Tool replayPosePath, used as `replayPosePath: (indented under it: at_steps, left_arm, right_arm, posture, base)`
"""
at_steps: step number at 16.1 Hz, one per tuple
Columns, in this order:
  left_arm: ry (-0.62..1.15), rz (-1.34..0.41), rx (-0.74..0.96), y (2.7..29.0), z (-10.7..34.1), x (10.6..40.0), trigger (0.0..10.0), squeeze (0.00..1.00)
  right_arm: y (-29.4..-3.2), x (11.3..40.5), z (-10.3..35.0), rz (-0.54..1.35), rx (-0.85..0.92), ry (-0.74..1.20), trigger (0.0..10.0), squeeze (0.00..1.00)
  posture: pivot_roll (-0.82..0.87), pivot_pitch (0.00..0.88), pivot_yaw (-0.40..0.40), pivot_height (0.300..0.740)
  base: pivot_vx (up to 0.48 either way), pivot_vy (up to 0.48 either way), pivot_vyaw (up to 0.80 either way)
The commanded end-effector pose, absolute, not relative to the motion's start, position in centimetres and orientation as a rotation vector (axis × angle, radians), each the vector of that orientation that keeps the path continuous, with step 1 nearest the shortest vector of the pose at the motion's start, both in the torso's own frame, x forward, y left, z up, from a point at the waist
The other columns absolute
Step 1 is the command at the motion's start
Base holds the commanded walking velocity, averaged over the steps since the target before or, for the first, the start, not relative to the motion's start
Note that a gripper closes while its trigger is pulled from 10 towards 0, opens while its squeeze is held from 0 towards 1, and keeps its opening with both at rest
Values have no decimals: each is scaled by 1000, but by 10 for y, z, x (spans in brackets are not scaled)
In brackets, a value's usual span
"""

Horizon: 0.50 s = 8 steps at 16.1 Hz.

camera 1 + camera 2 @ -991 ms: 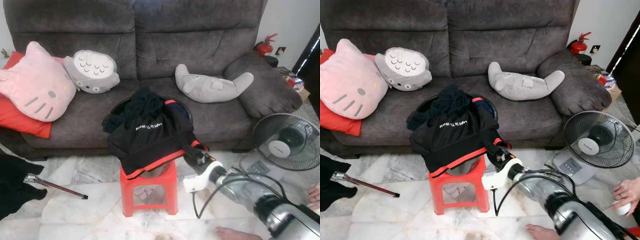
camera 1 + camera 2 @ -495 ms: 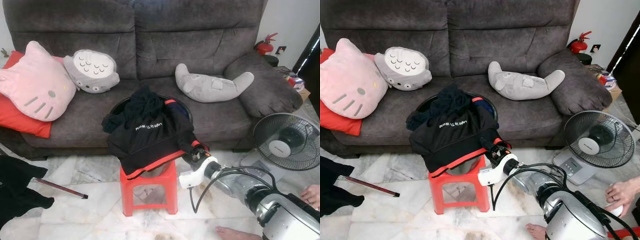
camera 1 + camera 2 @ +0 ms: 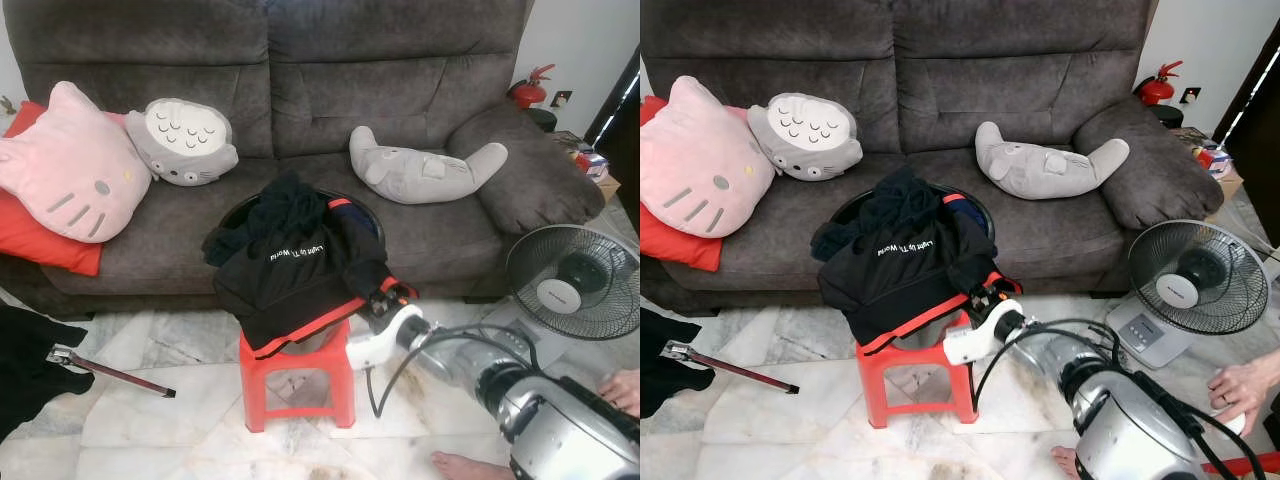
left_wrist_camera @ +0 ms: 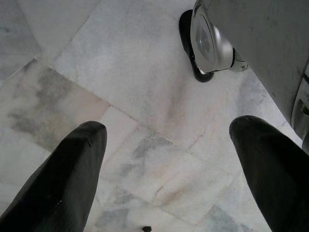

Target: Hang hanger

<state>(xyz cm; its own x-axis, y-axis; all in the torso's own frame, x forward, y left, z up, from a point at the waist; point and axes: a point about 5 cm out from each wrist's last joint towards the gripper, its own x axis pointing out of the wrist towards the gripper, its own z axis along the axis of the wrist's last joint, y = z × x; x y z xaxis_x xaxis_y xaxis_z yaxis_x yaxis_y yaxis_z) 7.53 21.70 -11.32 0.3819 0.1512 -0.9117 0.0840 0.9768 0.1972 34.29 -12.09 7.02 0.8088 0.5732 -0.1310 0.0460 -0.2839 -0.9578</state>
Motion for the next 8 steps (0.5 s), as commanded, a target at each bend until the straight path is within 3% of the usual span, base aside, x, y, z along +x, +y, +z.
replayPosePath:
  at_steps: [1,8]
  left_arm:
    - [1131,36,207,214,-111,84,10000,0]
    - [1131,33,211,214,-111,84,10000,0]
  right_arm:
    - [-120,346,76,541,-1803,-493,10000,0]
    - [-120,352,87,528,-1776,-512,10000,0]
  posture:
    - [-90,76,14,740]
    - [-89,78,14,740]
  base:
    - [0,0,0]
    - [0,0,0]
